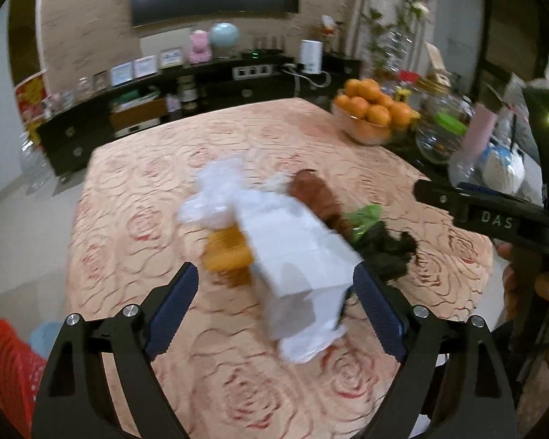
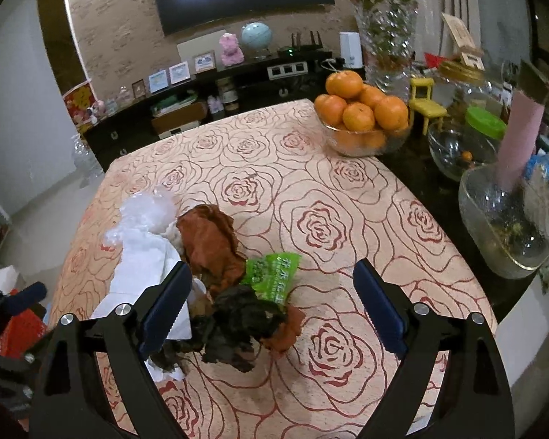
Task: Collect trash
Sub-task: 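Grasp the white tissue with the left tool, then lift the white tissue with the left tool while the right tool grasps the brown cloth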
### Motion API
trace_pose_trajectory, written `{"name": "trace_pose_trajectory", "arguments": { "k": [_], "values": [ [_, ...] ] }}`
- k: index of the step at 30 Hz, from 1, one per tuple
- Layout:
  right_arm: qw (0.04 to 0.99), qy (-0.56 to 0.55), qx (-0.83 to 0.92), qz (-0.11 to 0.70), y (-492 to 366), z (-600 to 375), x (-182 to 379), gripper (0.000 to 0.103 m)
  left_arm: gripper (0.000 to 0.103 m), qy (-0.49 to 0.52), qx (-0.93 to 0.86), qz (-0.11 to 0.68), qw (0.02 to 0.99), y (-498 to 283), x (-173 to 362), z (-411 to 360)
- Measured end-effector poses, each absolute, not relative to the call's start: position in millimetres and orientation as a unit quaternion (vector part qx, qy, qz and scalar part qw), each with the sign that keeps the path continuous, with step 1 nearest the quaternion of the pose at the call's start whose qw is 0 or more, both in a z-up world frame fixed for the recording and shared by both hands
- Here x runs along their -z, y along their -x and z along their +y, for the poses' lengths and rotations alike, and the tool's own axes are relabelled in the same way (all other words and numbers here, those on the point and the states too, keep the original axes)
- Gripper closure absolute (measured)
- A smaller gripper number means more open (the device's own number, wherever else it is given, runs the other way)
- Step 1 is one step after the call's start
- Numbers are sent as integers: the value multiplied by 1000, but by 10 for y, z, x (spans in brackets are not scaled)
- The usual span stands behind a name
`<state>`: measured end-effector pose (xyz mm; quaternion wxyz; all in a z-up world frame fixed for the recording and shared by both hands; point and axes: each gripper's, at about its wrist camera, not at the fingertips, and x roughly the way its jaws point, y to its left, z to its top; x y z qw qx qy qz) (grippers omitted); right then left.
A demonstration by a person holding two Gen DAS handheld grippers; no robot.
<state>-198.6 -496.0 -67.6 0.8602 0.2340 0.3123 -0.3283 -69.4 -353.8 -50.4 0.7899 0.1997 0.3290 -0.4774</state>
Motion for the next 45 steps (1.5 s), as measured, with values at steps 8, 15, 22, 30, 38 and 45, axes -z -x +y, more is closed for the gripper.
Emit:
{"name": "trace_pose_trajectory", "arguments": {
  "k": [8,15,22,30,38,45],
  "values": [
    [852,-256,335,311,2088,-5080,727,16,19,-257,479,339,767,789,871,-4027],
    [852,-259,330,314,2094,-5102,751,16,22,-232,478,368,763,631,1047,-4016],
    [851,-263,328,315,2097,-5113,765,16,62,-207,476,381,765,538,1041,-3911],
    [851,-269,324,315,2092,-5120,774,16,62,-139,474,384,780,321,773,-3569],
    [854,-267,315,315,2043,-5087,761,16,66,-77,467,388,791,55,547,-3177],
    [856,-265,308,320,1984,-5046,771,16,90,-33,465,386,796,-119,430,-2837]
  ]
}}
